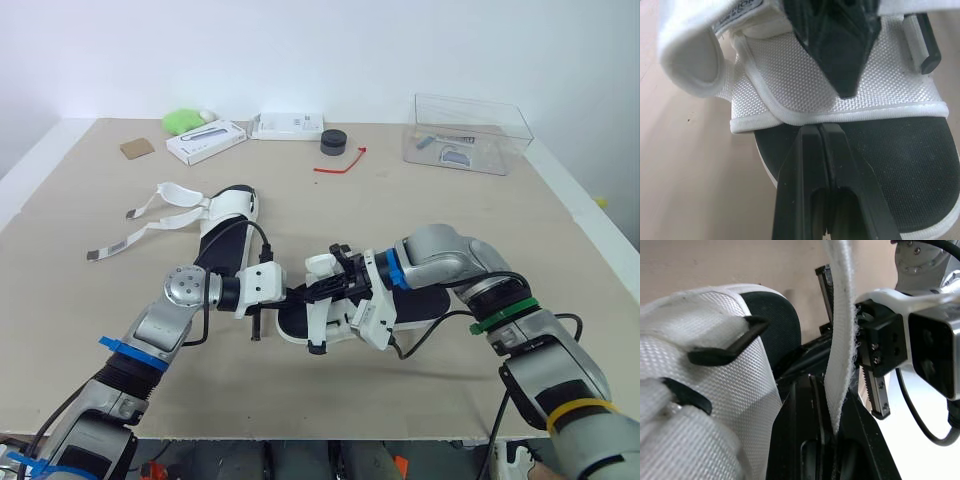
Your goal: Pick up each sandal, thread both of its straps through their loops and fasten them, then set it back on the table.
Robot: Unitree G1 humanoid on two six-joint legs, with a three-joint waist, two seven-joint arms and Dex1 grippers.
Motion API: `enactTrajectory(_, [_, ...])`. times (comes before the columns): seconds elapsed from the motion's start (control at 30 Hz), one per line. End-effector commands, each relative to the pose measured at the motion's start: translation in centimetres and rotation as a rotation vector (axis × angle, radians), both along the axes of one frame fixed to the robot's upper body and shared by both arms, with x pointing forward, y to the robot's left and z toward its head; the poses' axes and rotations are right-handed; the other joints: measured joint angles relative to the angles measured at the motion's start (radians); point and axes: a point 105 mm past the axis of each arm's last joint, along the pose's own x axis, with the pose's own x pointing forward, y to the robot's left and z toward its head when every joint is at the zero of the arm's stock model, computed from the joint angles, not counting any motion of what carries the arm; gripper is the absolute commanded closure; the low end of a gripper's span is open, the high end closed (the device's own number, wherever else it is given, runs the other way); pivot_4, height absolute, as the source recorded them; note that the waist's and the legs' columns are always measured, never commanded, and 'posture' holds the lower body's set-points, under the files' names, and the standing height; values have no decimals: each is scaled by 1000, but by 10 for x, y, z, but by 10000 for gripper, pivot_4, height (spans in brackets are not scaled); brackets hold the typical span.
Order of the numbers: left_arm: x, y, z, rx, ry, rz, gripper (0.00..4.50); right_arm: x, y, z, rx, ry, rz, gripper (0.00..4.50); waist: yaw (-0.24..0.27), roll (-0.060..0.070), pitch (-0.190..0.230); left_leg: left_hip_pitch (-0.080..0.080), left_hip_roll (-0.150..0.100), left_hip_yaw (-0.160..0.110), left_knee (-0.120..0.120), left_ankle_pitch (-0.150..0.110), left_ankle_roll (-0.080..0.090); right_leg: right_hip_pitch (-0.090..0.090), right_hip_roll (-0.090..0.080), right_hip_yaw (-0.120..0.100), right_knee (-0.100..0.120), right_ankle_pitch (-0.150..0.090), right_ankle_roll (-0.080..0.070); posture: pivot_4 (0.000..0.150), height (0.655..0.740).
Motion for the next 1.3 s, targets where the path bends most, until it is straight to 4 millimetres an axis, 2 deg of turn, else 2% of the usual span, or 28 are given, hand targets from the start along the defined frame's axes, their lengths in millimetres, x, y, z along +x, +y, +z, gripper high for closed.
enactTrajectory(0.03, [-4, 1, -8, 22, 19, -7, 45000, -7, 0, 7, 1, -11, 40, 44573, 0, 0, 0, 0, 0, 0, 0, 0, 0, 0, 0, 0, 0, 0, 0, 1500, 7400])
enactTrajectory(0.1, [-4, 1, -9, 28, 18, -5, 45000, -12, -2, 9, 6, 35, 33, 44573, 0, 0, 0, 0, 0, 0, 0, 0, 0, 0, 0, 0, 0, 0, 0, 1500, 7400])
enactTrajectory(0.23, [-4, 2, -11, 38, 15, -6, 45000, -24, -6, 16, 23, 79, 63, 33489, 0, 0, 0, 0, 0, -1, 0, 0, 0, 0, -1, -1, 0, 0, 1, 1500, 7400])
enactTrajectory(0.27, [-4, 1, -11, 39, 15, -7, 45000, -27, -7, 18, 40, 111, 57, 27123, 0, 0, 0, 0, 0, -1, 0, 0, 0, 0, -1, -1, 0, 0, 1, 1500, 7400])
enactTrajectory(0.3, [-4, 1, -11, 39, 14, -7, 45000, -30, -8, 20, 52, 137, 51, 23879, 0, 0, 0, 0, 0, -1, 0, 0, 0, 0, -2, -1, 0, 0, 1, 1500, 7400])
enactTrajectory(0.43, [-4, 1, -11, 42, 13, -9, 45000, -40, -21, 29, 64, 161, 42, 6126, 2, 0, 0, 0, 0, -1, 0, 0, 0, 0, -4, -1, 0, 0, 1, 1500, 7400])
enactTrajectory(0.5, [-4, 1, -12, 46, 12, -12, 45000, -40, -33, 35, 115, 264, -50, 6126, 2, 0, 0, 0, 0, -1, 0, 0, 1, 0, -5, -1, 0, 0, 1, 1500, 7400])
enactTrajectory(0.6, [-4, 1, -13, 52, 9, -16, 45000, -44, -45, 49, 282, 607, -248, 6126, 6, 0, 0, -1, 0, -3, -1, -1, 1, 0, -6, -2, 0, 0, 0, 1500, 7400])
enactTrajectory(0.8, [-5, 1, -15, 62, 8, -23, 45000, -71, -66, 33, 260, 1108, -549, 6126, 13, 0, -1, 0, 0, -5, 0, 0, 0, 2, -6, -3, 0, -1, -1, 1500, 7400])
enactTrajectory(0.9, [-6, 1, -16, 63, 11, -27, 45000, -76, -67, 39, 339, 1513, -720, 6126, 13, 1, -1, 1, 1, -6, 0, 0, 0, 2, -5, -3, 0, -1, -2, 1500, 7400])
enactTrajectory(0.97, [-6, 0, -16, 66, 15, -34, 45000, -83, -65, 36, 304, 1741, -825, 6126, 13, 1, -1, 1, 1, -7, 0, 0, 0, 2, -5, -3, 0, -1, -2, 1500, 7400])
enactTrajectory(1.1, [-5, -1, -16, 63, 16, -38, 45000, -99, -61, 16, 123, 1897, -985, 6126, 14, 0, -1, -1, 1, -10, 0, 0, 0, 2, -4, -6, 0, -1, -2, 1500, 7400])
enactTrajectory(1.2, [-4, -2, -15, 58, 15, -36, 45000, -91, -51, 10, 156, 2007, -1041, 6126, 15, -1, -2, -2, 1, -11, 0, 0, 0, 2, -4, -6, -1, -1, -1, 1500, 7400])
enactTrajectory(1.3, [-3, -1, -13, 53, 13, -28, 45000, -84, -44, 5, 161, 2013, -1080, 6126, 16, -1, -2, -4, 1, -11, 1, 0, 0, 2, -4, -6, -1, -1, 1, 1500, 7400])
